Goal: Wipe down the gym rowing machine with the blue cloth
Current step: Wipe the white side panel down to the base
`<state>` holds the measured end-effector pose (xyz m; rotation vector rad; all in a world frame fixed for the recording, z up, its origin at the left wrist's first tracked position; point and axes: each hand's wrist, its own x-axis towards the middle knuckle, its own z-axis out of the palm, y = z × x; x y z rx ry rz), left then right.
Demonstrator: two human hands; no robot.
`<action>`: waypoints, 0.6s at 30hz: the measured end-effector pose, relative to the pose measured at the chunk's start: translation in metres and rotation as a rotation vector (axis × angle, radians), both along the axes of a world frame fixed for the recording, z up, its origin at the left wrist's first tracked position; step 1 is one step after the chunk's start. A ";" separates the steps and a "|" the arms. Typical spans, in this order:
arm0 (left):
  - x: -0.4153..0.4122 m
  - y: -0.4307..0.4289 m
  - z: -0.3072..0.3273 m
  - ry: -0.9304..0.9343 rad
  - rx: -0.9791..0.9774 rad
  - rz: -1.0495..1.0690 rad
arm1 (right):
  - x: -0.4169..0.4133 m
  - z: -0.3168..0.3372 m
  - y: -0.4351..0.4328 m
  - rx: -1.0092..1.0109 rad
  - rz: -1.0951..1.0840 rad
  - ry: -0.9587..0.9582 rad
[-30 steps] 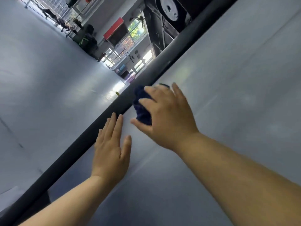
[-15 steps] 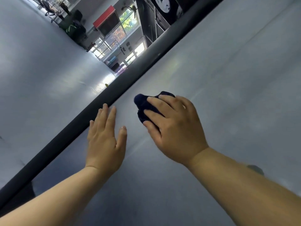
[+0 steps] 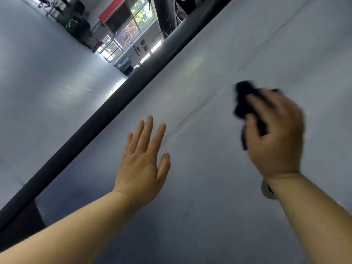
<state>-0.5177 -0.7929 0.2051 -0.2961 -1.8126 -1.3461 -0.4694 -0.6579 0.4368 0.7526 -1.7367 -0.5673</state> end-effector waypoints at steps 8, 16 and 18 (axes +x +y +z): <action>0.004 0.013 0.008 0.106 -0.101 0.025 | 0.016 -0.043 0.015 0.449 -0.064 -0.254; 0.004 0.020 0.012 0.179 -0.124 0.076 | 0.028 -0.036 0.040 -0.082 -0.080 -0.064; 0.005 0.020 0.015 0.201 -0.142 0.093 | 0.032 -0.062 0.050 0.265 -0.087 -0.233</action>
